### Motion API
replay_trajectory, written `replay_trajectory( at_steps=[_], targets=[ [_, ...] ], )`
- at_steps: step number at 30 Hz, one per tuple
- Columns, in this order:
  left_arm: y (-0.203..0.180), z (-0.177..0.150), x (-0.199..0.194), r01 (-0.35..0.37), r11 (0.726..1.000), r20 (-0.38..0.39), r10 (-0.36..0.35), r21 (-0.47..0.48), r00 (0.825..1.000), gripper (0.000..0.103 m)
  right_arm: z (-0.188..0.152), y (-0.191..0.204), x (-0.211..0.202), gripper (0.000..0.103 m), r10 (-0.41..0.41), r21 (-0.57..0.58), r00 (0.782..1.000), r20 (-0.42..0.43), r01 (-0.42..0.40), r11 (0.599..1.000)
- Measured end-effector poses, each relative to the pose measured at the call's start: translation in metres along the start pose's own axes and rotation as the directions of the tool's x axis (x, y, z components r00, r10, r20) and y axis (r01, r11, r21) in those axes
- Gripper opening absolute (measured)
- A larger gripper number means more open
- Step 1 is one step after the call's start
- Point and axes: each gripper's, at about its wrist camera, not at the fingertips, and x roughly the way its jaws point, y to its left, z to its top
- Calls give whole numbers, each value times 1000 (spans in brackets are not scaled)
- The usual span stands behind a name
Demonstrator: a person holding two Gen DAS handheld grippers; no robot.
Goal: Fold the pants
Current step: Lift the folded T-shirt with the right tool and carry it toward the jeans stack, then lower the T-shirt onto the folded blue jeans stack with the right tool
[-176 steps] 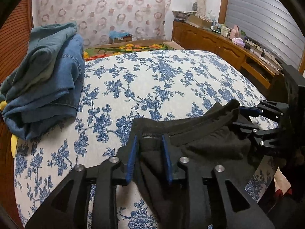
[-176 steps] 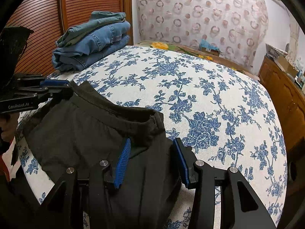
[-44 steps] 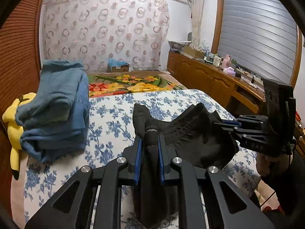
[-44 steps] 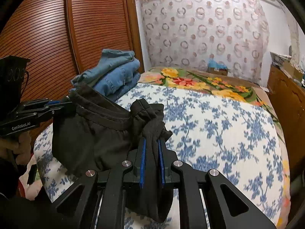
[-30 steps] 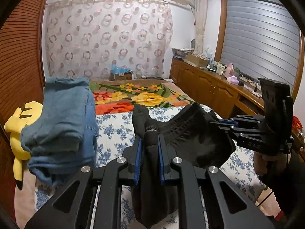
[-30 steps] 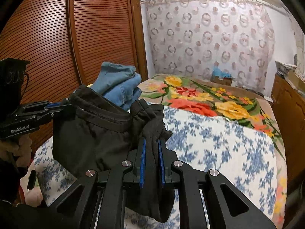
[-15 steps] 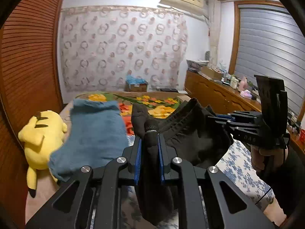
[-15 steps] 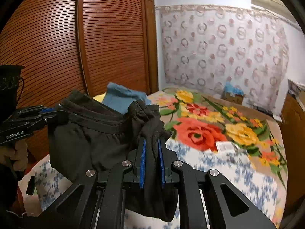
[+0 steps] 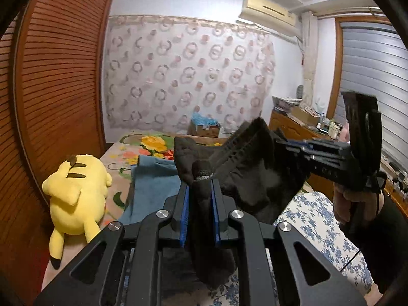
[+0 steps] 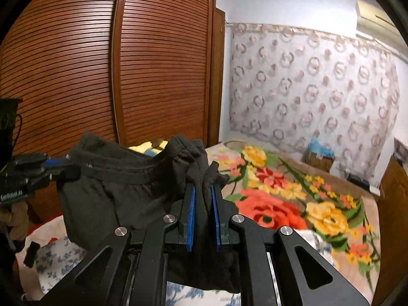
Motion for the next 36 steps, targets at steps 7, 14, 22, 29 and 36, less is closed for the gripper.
replay_trajectory(
  at_steps=[7, 14, 22, 29, 36],
  targets=[
    [12, -10, 6, -23, 997, -9, 22, -72, 1000, 17, 13, 5, 40, 12, 26, -61, 1000, 1, -26, 998],
    [17, -23, 6, -92, 993, -14, 92, -76, 996, 17, 22, 9, 86, 10, 74, -103, 997, -19, -76, 992],
    [30, -34, 8, -125, 984, -32, 122, -128, 992, 17, 26, 10, 122, 10, 124, -129, 991, -41, -128, 983],
    [35, -45, 13, -160, 975, -75, 150, -153, 986, 17, 30, 16, 165, 10, 163, -146, 983, -91, -175, 974],
    [40, -48, 16, -196, 967, -104, 181, -164, 978, 27, 36, 9, 186, 17, 185, -112, 976, -118, -198, 974]
  ],
)
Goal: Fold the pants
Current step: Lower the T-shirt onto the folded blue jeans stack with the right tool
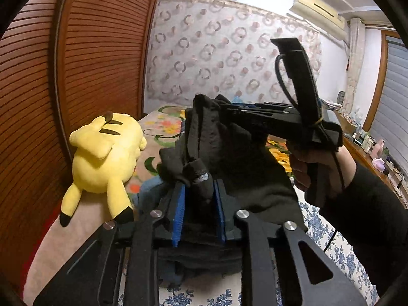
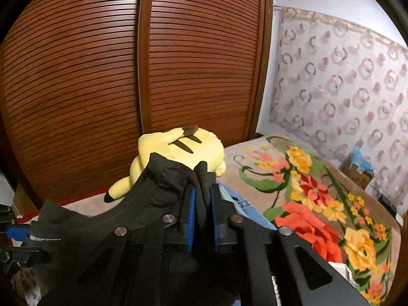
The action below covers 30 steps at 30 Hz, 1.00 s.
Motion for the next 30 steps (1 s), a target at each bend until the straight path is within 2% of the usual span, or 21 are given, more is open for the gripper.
replay_trajectory(
  at_steps=[4, 5, 10, 17, 25, 28, 30],
  targets=[
    [-2, 5, -6, -7, 1000, 24, 7, 8, 1000, 49, 5, -3, -7, 34, -18, 7, 1000, 10, 18, 1000],
    [-3, 7, -9, -6, 1000, 38, 6, 12, 999, 51, 7, -6, -12, 35, -21, 9, 1000, 19, 21, 1000],
    [-11, 21, -12, 2, 999, 65, -5, 50, 998, 51, 3, -8, -34, 36, -11, 44, 999, 37, 10, 999],
    [-22, 16, 12, 23, 996, -16, -22, 83, 1000, 51, -22, -12, -54, 36, 73, 76, 997, -3, -73, 994],
    [-16, -3, 38, -5, 997, -118, 14, 82, 993, 51, -18, -38, -13, 36, 67, 120, 995, -79, -57, 991],
    [-11, -9, 45, 2, 998, -130, 7, 69, 991, 51, -22, -47, 8, 36, 107, 175, 988, -109, -87, 981],
    [-11, -11, 48, 3, 997, -129, 7, 73, 992, 51, -27, -47, 16, 36, 98, 171, 990, -103, -79, 982]
  ],
)
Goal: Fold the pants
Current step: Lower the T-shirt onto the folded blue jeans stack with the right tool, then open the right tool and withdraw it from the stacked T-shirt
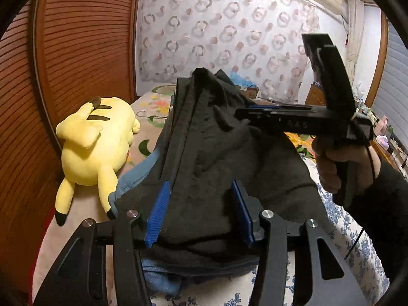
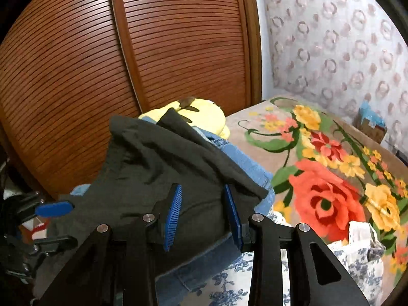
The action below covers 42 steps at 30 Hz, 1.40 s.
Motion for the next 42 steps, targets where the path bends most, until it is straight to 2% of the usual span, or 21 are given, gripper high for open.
replay_trajectory(
  at_steps=[13, 20, 26, 28, 32, 35, 38, 42],
  targets=[
    [-4, -6, 4, -10, 1000, 0, 10, 15, 1000, 51, -20, 13, 1, 36, -52, -13, 998, 42, 53, 999],
    [-2, -1, -3, -33, 999, -9, 33, 20, 999, 51, -25, 28, -31, 36, -72, 6, 996, 54, 71, 997],
    [1, 1, -24, -67, 998, 25, 67, 20, 997, 52, -34, 43, -57, 38, -63, 15, 996, 67, 63, 998],
    [3, 1, -30, -70, 997, 36, 69, 19, 997, 58, -36, 52, -63, 38, -73, -4, 995, 73, 74, 997],
    [9, 1, -45, -86, 996, 72, 85, 10, 994, 83, -41, 67, -75, 39, -69, -14, 994, 81, 71, 997],
    [12, 1, -54, -76, 997, 73, 75, 4, 994, 89, -45, 75, -82, 39, -67, -17, 994, 83, 68, 998],
    [12, -1, -63, -104, 995, 86, 104, 5, 991, 98, -50, 81, -92, 42, -61, -13, 994, 93, 63, 998],
    [10, -3, -71, -120, 993, 89, 118, 16, 989, 98, -53, 86, -102, 47, -57, -12, 993, 102, 59, 998]
  ],
)
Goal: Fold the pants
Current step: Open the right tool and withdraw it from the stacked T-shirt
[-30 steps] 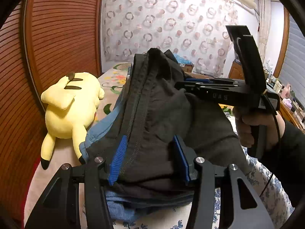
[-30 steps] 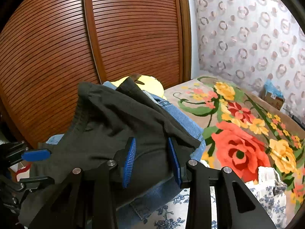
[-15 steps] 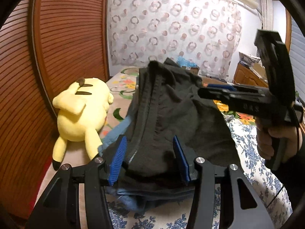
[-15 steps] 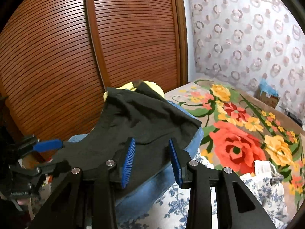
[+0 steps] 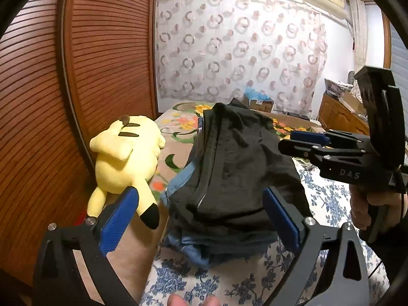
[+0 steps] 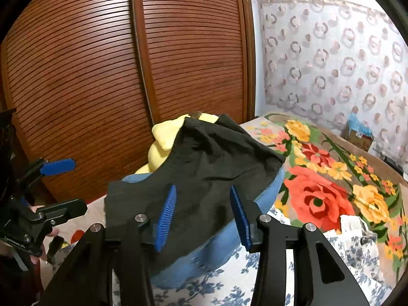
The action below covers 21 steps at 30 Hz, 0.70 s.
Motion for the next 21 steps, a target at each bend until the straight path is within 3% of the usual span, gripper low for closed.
replay_trajectory(
  at_steps=[9, 15, 21],
  targets=[
    [-6, -7, -23, -5, 1000, 23, 4, 20, 1000, 98, -11, 17, -22, 67, -12, 7, 1000, 5, 12, 1000],
    [-9, -14, -32, -4, 1000, 18, 4, 21, 1000, 98, -23, 25, -42, 89, -47, 36, 999, 10, 47, 998],
    [-15, -24, -47, 19, 999, 30, -20, 29, 999, 98, -38, 36, -69, 101, -112, 61, 993, 24, 111, 992]
  ],
)
